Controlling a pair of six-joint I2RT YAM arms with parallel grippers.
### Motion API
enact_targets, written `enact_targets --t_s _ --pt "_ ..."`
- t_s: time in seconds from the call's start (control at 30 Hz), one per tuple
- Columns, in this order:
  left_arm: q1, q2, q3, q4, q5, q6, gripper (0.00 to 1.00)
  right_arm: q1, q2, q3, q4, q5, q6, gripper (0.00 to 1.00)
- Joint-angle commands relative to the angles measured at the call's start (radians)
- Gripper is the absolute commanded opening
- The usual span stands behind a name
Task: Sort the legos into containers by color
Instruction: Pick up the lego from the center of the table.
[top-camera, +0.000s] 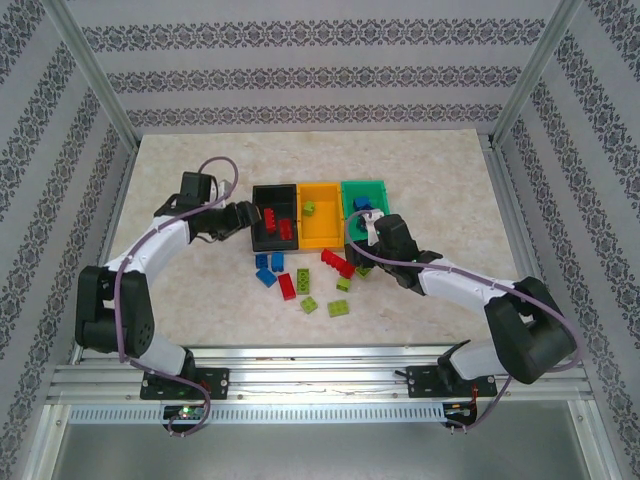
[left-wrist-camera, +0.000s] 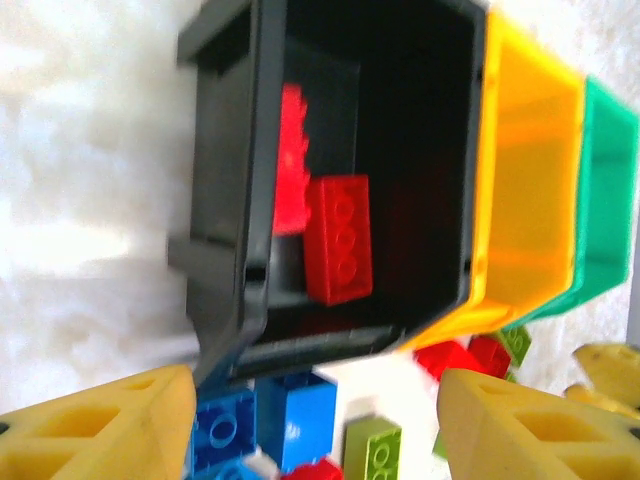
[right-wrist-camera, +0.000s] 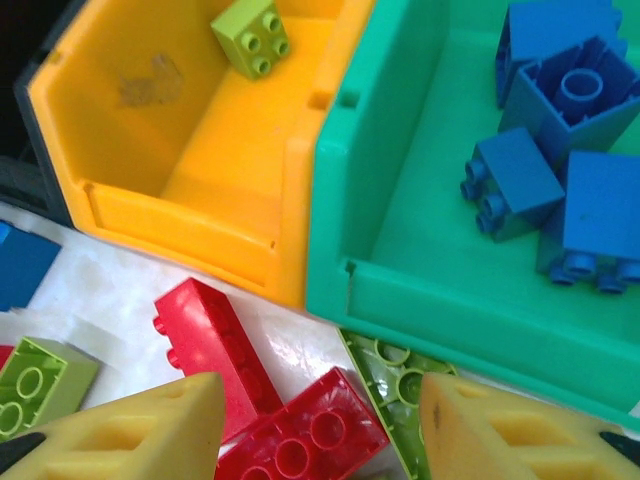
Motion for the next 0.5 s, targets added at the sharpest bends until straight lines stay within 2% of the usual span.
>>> enact_targets --t_s 0.0,0.13,0.33,0.47 --pt "-0.065 -0.075 -0.046 -0.068 0.008 0.005 0.65 0.011 -0.032 -0.022 0.057 -0.016 0.027 0.55" --pt "-0.173 -0.076 -0.052 -0.177 -0.105 0.037 0.65 0.012 -0.042 -0.024 0.057 -0.023 0.030 0.55" --pt "-0.309 0.015 0.046 -0.318 -0.319 0.084 0.63 0.010 -0.053 -0.029 0.058 -0.015 0.030 0.55" --pt "-0.367 0.095 0.103 -0.344 -0.365 0.091 0.62 0.009 -0.050 -0.031 0.060 -0.010 0.030 0.54"
